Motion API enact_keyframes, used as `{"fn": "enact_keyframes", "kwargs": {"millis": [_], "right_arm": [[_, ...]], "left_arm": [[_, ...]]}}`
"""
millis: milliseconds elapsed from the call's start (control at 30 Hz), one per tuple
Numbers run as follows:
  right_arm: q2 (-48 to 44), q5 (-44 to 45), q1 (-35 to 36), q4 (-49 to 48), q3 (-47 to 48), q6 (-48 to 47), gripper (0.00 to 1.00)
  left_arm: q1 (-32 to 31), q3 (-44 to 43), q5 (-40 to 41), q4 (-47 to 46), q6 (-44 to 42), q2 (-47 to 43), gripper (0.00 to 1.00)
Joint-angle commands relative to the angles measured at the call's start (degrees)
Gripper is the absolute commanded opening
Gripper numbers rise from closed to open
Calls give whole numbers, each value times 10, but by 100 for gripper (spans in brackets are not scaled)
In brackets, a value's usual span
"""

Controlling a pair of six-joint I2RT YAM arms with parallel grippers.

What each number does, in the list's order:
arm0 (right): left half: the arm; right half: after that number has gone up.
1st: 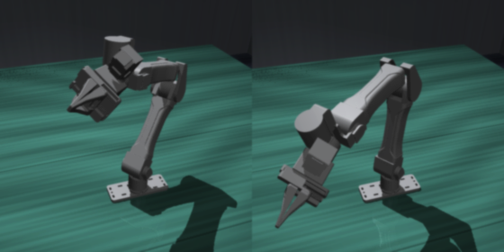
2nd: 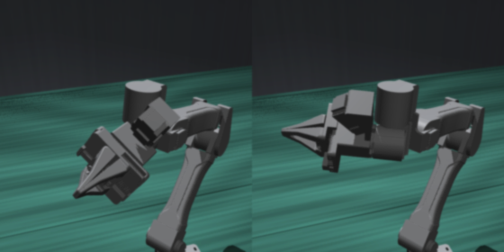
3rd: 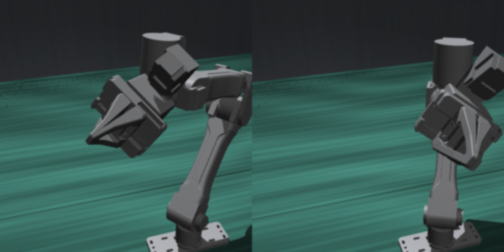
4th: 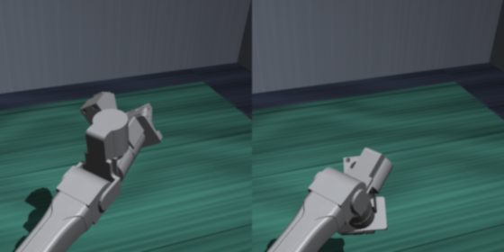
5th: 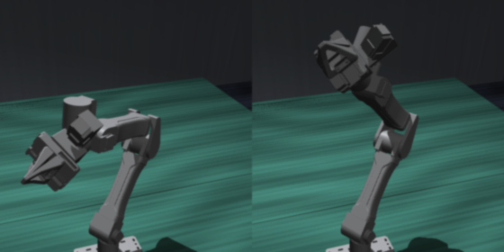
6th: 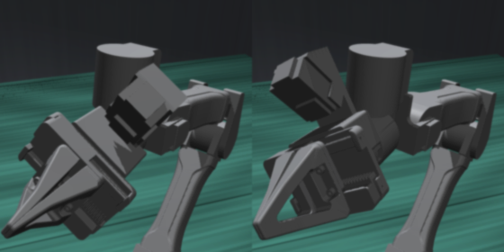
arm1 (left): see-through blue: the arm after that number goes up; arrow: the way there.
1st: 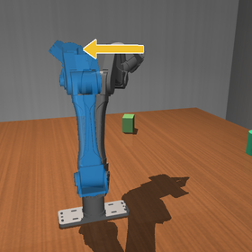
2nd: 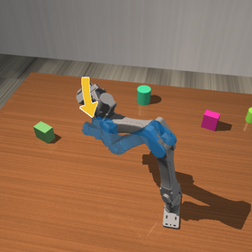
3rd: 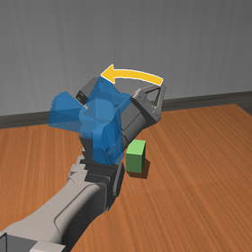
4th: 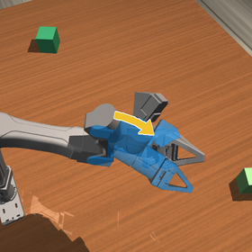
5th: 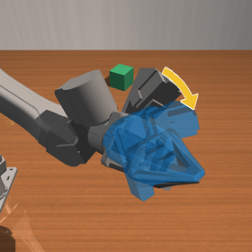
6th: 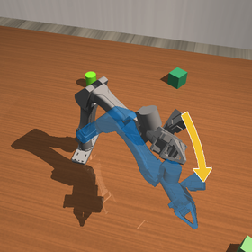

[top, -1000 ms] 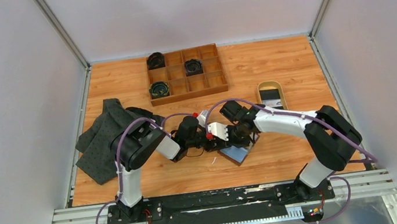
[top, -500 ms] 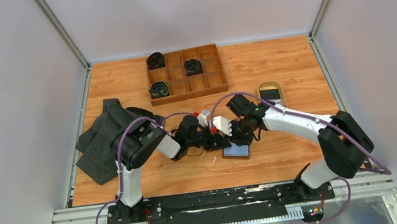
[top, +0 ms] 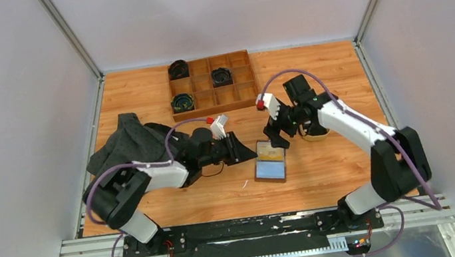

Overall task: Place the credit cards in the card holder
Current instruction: Insert the credit card into the card holder, then close the card holder at the center of the board.

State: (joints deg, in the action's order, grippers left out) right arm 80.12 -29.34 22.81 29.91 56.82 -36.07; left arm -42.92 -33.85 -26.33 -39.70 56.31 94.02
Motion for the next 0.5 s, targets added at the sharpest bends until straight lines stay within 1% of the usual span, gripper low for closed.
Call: {"fn": "enact_keyframes", "kwargs": {"millis": [0,100,233,333,400,467], "right_arm": [[93,-20,-36,6,68,76,90],[139,-34,-57,22,97,90,89],[179,-47,-66,33,101,93,88],[207,-67,-65,45,101,94,83],[219,-79,-65,58,102,97,78],[220,-88,-65,64,94,99,75]], "left_arm": [[2,76,48,35,-32,-82,29],[0,136,65,36,-24,-139,29],[-12,195,88,36,-8,-198,33],[-27,213,108,36,-1,-229,37],[-41,216,119,35,5,-238,39],[-54,217,129,34,13,-240,41]]}}
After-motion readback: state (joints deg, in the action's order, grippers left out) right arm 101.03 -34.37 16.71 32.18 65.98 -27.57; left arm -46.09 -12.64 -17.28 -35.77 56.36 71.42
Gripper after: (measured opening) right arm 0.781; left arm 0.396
